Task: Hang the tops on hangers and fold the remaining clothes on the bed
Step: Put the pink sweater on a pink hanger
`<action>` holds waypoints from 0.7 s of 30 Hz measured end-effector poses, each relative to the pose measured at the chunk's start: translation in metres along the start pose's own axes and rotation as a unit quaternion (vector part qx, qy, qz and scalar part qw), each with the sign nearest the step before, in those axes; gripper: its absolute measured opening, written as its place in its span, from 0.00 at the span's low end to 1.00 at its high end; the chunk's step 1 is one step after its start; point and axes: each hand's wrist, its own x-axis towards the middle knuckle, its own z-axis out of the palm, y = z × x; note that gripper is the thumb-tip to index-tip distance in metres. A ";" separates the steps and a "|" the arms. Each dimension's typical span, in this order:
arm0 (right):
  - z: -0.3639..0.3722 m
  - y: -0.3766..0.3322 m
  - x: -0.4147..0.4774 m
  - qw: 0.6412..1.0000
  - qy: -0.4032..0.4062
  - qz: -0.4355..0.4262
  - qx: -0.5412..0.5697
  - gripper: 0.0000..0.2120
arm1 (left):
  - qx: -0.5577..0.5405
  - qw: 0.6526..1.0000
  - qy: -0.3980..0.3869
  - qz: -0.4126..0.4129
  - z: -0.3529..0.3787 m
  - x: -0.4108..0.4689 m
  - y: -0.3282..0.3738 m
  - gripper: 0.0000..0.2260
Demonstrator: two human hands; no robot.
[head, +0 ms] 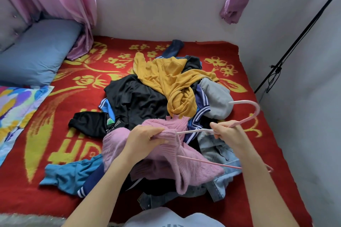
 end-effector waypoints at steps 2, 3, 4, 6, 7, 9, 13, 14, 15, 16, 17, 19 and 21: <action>0.027 -0.002 -0.002 1.000 0.007 -0.022 -0.011 0.26 | 0.046 0.999 0.005 0.022 0.005 0.006 0.009 0.18; 0.041 -0.003 -0.003 0.999 0.016 -0.027 -0.008 0.26 | 0.060 0.998 0.007 0.029 0.007 0.009 0.015 0.18; 0.055 -0.005 -0.005 0.999 0.031 -0.022 0.009 0.28 | 0.070 0.997 0.008 0.042 0.009 0.011 0.021 0.17; 0.076 -0.010 -0.010 0.996 0.066 0.002 0.059 0.31 | 0.088 0.993 0.013 0.081 0.009 0.016 0.031 0.13; 0.081 -0.011 -0.010 0.994 0.077 0.008 0.079 0.32 | 0.096 0.990 0.014 0.098 0.007 0.018 0.034 0.12; 0.082 -0.013 -0.009 0.990 0.082 -0.019 0.116 0.32 | 0.088 0.989 0.014 0.114 0.003 0.021 0.034 0.11; 0.066 -0.027 -0.008 0.985 0.031 -0.127 0.111 0.22 | 0.040 0.998 0.016 0.046 -0.005 0.021 0.022 0.12; 0.063 -0.029 -0.007 0.980 0.056 -0.177 0.068 0.14 | 0.023 0.999 0.025 0.007 -0.009 0.023 0.019 0.14; 0.059 -0.032 -0.008 0.965 0.106 -0.236 0.025 0.12 | 0.008 0.999 0.037 -0.027 -0.014 0.028 0.016 0.15; 0.057 -0.032 -0.009 0.943 0.162 -0.290 0.002 0.12 | -0.013 0.997 0.053 -0.057 -0.022 0.033 0.013 0.16; 0.053 -0.032 -0.011 0.917 0.216 -0.336 -0.004 0.10 | -0.041 0.994 0.069 -0.080 -0.031 0.039 0.012 0.16; 0.052 -0.023 -0.019 0.881 0.272 -0.388 0.001 0.06 | -0.105 0.985 0.090 -0.106 -0.052 0.050 0.016 0.12; 0.058 -0.008 -0.024 0.905 0.230 -0.357 0.023 0.08 | -0.138 0.978 0.110 -0.110 -0.070 0.059 0.022 0.10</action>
